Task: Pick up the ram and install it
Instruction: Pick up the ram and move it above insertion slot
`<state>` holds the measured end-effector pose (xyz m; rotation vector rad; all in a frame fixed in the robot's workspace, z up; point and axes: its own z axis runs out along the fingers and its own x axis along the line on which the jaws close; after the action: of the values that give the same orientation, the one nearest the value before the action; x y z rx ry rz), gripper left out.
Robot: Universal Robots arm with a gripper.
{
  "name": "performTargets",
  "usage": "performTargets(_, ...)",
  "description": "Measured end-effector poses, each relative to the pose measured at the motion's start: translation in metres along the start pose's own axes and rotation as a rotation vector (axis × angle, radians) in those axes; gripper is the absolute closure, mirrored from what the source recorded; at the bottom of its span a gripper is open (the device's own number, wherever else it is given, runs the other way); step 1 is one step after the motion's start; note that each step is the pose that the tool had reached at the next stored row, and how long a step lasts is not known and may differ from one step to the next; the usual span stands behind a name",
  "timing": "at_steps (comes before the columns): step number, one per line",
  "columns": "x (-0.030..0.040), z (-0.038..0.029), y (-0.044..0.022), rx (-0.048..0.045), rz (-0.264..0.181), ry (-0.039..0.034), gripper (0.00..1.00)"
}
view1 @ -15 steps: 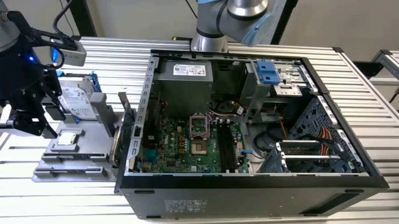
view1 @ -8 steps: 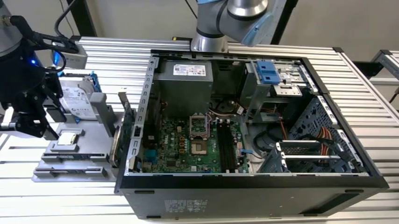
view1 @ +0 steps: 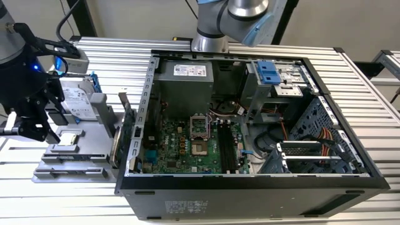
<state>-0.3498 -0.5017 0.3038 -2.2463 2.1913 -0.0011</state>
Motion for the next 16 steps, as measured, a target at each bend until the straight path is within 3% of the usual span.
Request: performTargets(16, 0.0052, 0.0128, 0.0002, -0.0019, 0.000, 0.0019, 0.00)
